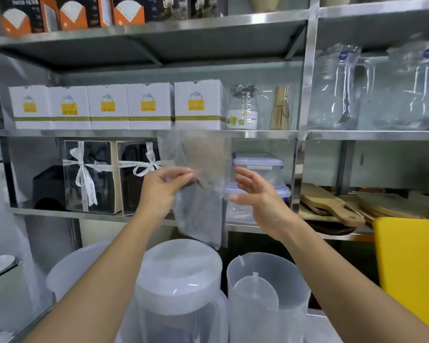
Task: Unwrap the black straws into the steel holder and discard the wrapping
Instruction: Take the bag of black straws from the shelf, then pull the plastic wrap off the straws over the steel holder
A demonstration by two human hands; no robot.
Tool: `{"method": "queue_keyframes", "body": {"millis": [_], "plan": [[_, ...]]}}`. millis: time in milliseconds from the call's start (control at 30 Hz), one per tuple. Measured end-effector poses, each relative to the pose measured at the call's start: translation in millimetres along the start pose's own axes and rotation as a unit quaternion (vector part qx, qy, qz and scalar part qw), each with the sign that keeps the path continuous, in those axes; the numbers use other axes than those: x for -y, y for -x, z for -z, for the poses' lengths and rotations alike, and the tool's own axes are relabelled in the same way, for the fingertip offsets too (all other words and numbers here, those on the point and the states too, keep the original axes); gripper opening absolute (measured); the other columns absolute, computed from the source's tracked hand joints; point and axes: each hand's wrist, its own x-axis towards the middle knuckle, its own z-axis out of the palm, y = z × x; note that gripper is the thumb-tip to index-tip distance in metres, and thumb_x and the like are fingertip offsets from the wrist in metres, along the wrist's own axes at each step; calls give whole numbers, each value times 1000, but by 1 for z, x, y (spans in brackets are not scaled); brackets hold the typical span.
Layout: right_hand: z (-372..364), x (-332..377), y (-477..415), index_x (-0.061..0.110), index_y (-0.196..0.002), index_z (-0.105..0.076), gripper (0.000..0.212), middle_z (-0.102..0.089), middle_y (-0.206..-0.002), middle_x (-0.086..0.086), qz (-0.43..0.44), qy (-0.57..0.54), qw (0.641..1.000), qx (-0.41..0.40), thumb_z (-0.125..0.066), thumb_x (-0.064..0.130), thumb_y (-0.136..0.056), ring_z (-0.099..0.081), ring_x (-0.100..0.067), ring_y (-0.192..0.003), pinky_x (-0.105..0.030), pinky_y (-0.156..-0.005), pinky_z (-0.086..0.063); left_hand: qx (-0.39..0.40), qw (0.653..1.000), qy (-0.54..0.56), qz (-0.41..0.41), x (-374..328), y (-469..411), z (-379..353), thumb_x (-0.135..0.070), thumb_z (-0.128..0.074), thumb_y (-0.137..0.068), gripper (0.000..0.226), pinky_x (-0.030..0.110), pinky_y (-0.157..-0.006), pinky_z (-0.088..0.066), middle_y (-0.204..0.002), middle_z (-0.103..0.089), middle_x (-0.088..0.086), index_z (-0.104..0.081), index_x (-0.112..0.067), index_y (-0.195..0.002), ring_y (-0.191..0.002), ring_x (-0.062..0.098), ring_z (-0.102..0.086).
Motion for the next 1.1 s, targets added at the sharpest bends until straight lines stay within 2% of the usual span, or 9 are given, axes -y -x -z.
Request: {"method": "queue_keyframes", "body": {"millis": [100, 200, 433, 533, 633, 800, 867, 967, 1100], "plan": [[-5, 17, 22, 24, -130, -47, 71, -55, -129, -7, 25, -42, 998, 48, -71, 16, -63, -51, -17, -120, -31, -99, -37, 21, 999, -16, -20, -28, 17, -7, -3, -68, -77, 9, 5, -66, -46, -75, -69, -3, -71, -2, -85, -65, -8, -61], [-8, 40, 54, 15, -124, -54, 55, -65, -113, -5, 74, -70, 992, 70, -65, 14, -70, -59, -15, -108, -29, -93, -46, 20, 999, -26, -32, -53, 33, -14, -5, -68, -77, 8, 9, -69, -49, -76, -69, -2, -71, -13, -78, -65, -4, -62], [7, 75, 127, 12, -102, -67, 19, -73, -99, -5, 93, 35, 994, -43, -61, 15, -84, -68, -17, -94, -29, -81, -52, 39, 999, -28, -12, -95, 83, -35, -3, -69, -76, 18, 27, -76, -49, -72, -67, -2, -67, -20, -70, -69, 10, -61], [16, 78, 156, 16, -103, -67, 24, -72, -104, -5, 66, 7, 997, -41, -56, 30, -87, -66, -19, -100, -34, -85, -52, 33, 999, -15, 14, -104, 109, -47, -3, -69, -76, 16, 29, -76, -49, -72, -66, -2, -67, -19, -72, -70, 13, -61], [24, 75, 184, 20, -109, -63, 45, -68, -114, -5, 54, -50, 997, -22, -69, 43, -71, -64, -19, -108, -38, -91, -52, 43, 998, -26, 29, -112, 136, -56, -6, -69, -76, 14, 31, -78, -49, -70, -66, -3, -67, -19, -71, -71, 15, -61], [29, 62, 221, 16, -84, -66, 16, -72, -86, -5, 55, 2, 987, -154, -69, 3, -76, -68, -18, -84, -29, -73, -49, 76, 995, -52, 39, -129, 179, -68, -11, -69, -77, 19, 33, -81, -47, -70, -64, -8, -63, -27, -67, -74, 14, -60], [31, 61, 234, 14, -74, -65, 13, -70, -73, -3, 53, 6, 981, -186, -70, 2, -75, -66, -15, -71, -27, -67, -48, 74, 995, -50, 52, -134, 194, -72, -13, -70, -77, 19, 34, -83, -48, -79, -65, -7, -58, -23, -88, -83, 15, -61], [34, 62, 252, 14, -62, -60, 20, -67, -63, -1, 54, 36, 967, -246, -74, 3, -72, -63, -16, -65, -29, -65, -48, 7, 998, -54, 38, -135, 219, -76, -16, -73, -74, 55, 33, -90, -45, -115, -54, 4, -40, -17, -119, -105, 19, -53], [39, 65, 271, 14, -56, -49, 33, -63, -65, -11, 59, 62, 948, -306, -80, 8, -67, -64, -22, -67, -38, -68, -52, -21, 995, -66, -67, -147, 260, -80, -32, -69, -72, 42, 30, -90, -42, -107, -52, 1, -44, -20, -103, -99, 13, -49]]}}
